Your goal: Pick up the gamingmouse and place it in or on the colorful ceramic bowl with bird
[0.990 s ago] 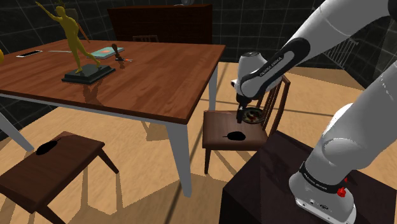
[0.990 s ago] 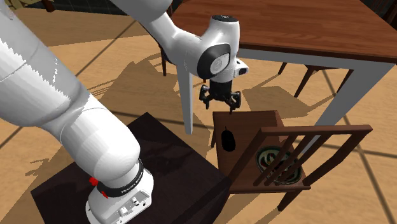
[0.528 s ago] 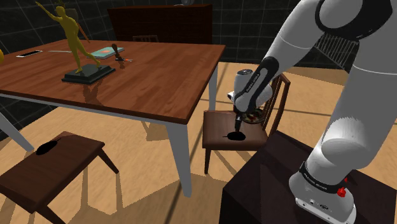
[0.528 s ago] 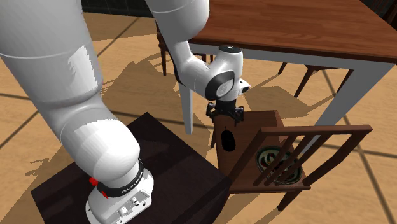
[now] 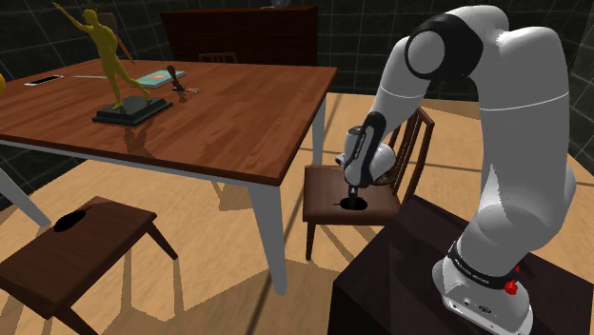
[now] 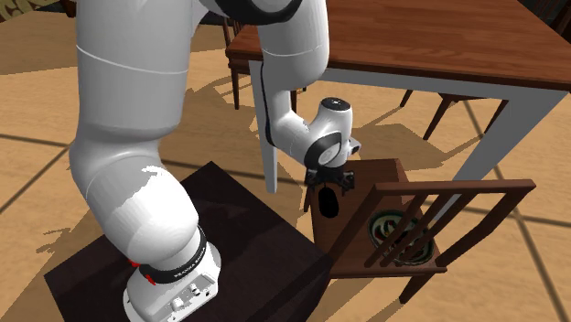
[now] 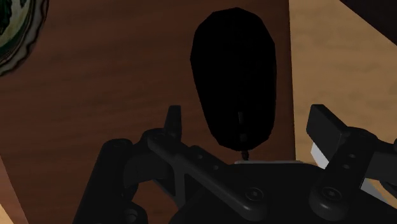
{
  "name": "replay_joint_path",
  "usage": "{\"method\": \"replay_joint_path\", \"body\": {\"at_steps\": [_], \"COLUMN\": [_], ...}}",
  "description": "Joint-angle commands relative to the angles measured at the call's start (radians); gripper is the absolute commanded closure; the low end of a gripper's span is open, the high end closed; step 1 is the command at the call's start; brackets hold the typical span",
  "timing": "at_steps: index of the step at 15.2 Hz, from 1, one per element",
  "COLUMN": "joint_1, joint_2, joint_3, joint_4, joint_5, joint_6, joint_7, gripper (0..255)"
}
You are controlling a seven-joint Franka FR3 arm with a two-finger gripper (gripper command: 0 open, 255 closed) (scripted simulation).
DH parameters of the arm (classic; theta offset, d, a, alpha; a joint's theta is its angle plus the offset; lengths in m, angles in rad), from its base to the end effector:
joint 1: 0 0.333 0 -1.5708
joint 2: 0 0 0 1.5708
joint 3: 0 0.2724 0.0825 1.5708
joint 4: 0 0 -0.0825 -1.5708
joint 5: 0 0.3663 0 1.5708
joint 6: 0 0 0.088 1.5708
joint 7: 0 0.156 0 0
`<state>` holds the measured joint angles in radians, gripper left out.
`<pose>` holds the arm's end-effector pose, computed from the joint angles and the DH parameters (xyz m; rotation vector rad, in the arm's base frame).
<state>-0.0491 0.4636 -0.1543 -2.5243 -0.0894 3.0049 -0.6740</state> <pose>0.4149 -0.0933 0.0382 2.9334 0.8688 -0.0263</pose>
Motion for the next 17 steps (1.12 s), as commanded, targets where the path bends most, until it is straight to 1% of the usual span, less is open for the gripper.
{"method": "replay_joint_path", "body": {"at_steps": [1,6,13,14,17], "joint_1": [-0.010,-0.023,-0.023,-0.023,-0.024], "joint_2": [0.045,0.124,0.123,0.123,0.124], "joint_3": [0.007,0.017,0.017,0.017,0.017], "joint_4": [0.017,0.049,0.049,0.049,0.049], "joint_5": [0.001,0.005,0.004,0.004,0.004], "joint_6": [0.029,0.076,0.076,0.076,0.076], "joint_7": [-0.006,-0.007,-0.007,-0.007,-0.007], "gripper": [0,0,0,255,255]}}
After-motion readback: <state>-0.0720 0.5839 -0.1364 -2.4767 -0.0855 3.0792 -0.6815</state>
